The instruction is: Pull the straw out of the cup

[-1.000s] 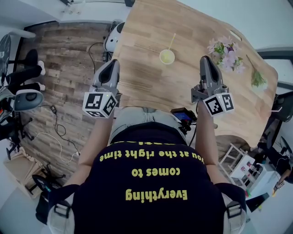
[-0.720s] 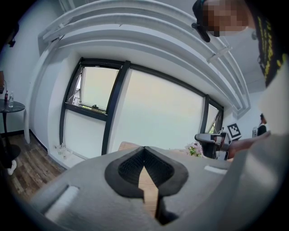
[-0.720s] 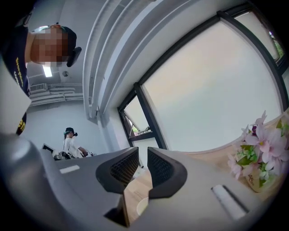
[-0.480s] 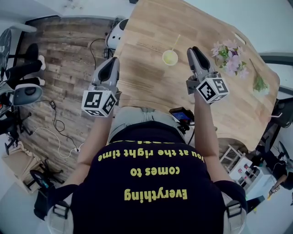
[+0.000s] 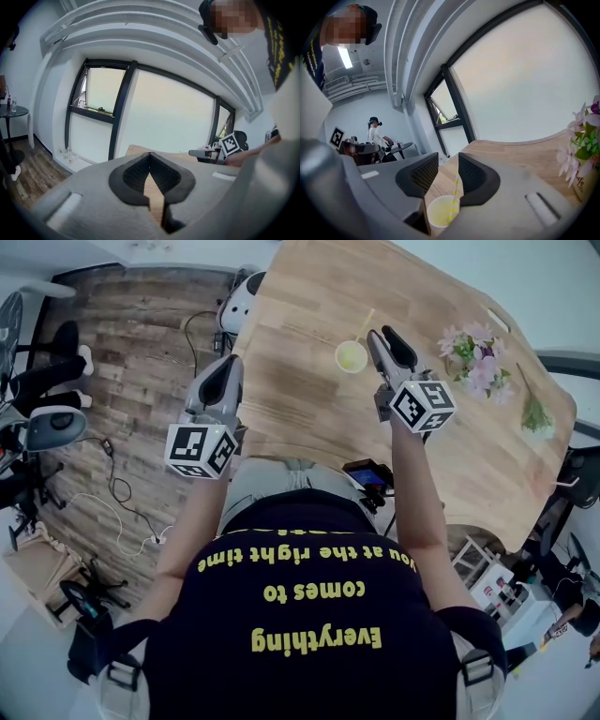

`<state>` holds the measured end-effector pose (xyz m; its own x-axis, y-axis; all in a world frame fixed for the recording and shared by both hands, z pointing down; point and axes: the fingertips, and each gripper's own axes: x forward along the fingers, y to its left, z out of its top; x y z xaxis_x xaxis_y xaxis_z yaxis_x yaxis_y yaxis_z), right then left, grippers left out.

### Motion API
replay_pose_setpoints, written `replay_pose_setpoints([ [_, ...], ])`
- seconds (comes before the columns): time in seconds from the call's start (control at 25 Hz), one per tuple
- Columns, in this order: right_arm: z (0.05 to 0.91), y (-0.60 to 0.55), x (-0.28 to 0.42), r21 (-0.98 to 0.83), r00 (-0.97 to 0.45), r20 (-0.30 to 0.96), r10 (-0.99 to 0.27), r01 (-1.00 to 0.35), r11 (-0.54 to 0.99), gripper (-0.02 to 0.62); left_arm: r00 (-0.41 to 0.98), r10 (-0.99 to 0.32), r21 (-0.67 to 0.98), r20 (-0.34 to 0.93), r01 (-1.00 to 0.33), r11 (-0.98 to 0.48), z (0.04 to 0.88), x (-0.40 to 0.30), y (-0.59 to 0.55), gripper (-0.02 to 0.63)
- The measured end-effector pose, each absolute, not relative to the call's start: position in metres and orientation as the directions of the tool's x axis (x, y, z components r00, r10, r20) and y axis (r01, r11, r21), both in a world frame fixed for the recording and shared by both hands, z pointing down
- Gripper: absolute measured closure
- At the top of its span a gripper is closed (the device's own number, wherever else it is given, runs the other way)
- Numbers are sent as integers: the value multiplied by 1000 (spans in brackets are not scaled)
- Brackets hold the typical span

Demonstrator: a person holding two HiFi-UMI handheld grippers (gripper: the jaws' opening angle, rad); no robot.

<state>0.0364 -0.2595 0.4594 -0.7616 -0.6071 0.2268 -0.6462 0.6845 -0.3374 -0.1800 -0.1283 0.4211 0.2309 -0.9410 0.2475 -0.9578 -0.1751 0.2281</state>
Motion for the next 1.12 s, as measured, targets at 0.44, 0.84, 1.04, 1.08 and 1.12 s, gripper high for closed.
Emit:
replay_pose_setpoints([
  [0.44, 500, -277, 21, -345, -761, 298, -577, -649, 678, 460, 203, -943, 226, 263, -963, -144, 425, -187, -132, 604],
  [0.84, 516, -280, 19, -358, -760, 314, -569, -650, 670, 503, 198, -940, 226, 279, -965, -136, 430, -186, -130, 604],
  [1.04, 516, -281, 17, -359, -765, 312, -564, -644, 676, 540, 198, -939, 228, 280, -964, -135, 431, -186, -130, 605],
  [1.08, 516, -281, 16, -358, -765, 310, -564, -644, 677, 546, 198, -939, 229, 280, -964, -135, 431, -186, -130, 605],
  [1.12, 516, -281, 16, -358, -766, 308, -564, -643, 677, 554, 197, -940, 229, 280, -964, -135, 431, -186, -129, 604],
])
